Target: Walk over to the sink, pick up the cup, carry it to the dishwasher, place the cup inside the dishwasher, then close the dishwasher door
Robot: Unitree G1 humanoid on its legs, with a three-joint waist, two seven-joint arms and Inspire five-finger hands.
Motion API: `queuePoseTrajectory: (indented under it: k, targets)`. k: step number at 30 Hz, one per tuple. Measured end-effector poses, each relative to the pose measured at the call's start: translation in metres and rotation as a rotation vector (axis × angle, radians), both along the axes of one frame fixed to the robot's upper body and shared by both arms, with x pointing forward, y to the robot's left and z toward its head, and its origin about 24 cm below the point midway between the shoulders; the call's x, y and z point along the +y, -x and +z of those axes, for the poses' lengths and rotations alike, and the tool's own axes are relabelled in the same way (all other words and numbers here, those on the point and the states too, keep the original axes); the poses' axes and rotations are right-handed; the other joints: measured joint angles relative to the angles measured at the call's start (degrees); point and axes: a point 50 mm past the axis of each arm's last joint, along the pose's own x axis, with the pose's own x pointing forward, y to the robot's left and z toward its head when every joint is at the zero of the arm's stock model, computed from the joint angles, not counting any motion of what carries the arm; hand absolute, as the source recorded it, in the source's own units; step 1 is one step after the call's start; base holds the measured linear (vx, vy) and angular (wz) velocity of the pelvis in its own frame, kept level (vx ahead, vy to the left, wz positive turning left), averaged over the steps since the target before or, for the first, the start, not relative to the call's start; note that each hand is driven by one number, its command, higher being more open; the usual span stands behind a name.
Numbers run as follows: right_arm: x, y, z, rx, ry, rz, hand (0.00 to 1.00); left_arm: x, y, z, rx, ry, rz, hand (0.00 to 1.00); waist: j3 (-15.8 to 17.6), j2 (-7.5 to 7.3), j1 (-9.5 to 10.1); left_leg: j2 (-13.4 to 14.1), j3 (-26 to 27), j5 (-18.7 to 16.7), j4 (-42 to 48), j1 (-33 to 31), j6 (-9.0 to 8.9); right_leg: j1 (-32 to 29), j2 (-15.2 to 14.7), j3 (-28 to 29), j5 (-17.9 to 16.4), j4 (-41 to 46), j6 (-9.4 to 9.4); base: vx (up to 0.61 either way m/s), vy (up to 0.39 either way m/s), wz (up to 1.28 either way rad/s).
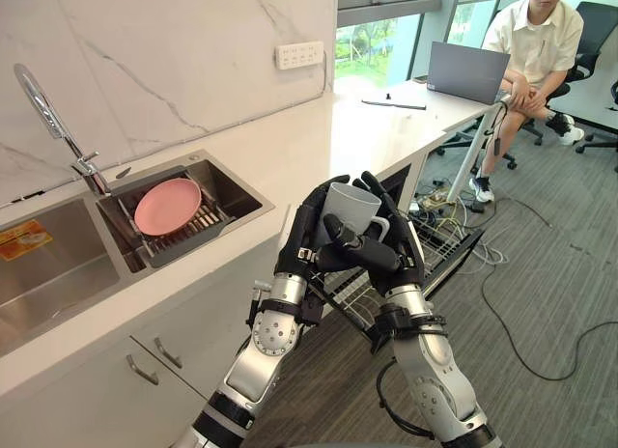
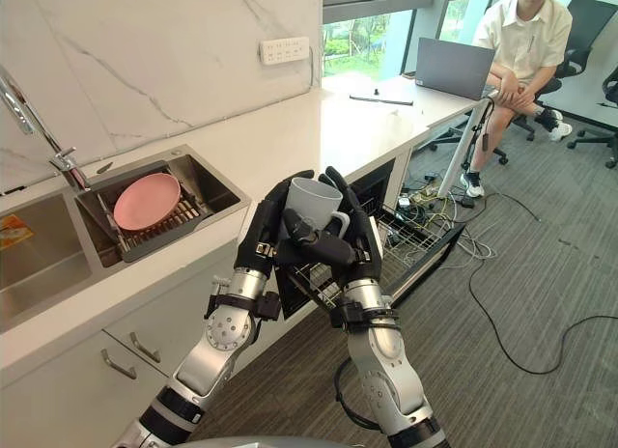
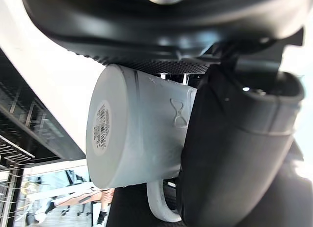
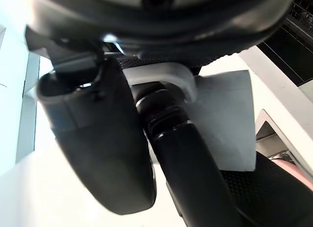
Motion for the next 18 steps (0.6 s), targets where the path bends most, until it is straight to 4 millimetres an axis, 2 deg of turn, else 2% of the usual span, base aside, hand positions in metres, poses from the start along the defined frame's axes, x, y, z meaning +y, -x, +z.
queuePoseTrajectory:
  k: [8,9,18]
  targets:
    - [-0.002,-0.005,0.004,-0.009,-0.007,-0.003,0.30,-0.002,-0.001,0.003,-0.024,-0.022,0.009,0.30,0.0,-0.29,0.03,0.0,-0.2,0.0,0.0,-0.3,0.01,-0.1,0.0,-0.2,0.0,-0.2,0.02,0.00,0.000,0.00]
    - [-0.002,-0.005,0.004,-0.009,-0.007,-0.003,0.30,-0.002,-0.001,0.003,-0.024,-0.022,0.009,0.90,0.0,-0.30,0.04,0.0,-0.2,0.0,0.0,-0.3,0.01,-0.1,0.0,-0.2,0.0,-0.2,0.02,0.00,0.000,0.00]
    - [-0.001,-0.009,0.012,-0.056,0.010,-0.003,0.30,-0.001,0.001,0.011,-0.054,0.003,0.024,0.90,0.2,-0.54,0.09,0.0,-0.2,0.0,0.0,-0.3,0.01,-0.1,-0.1,-0.3,0.0,-0.2,0.02,0.00,0.000,0.00]
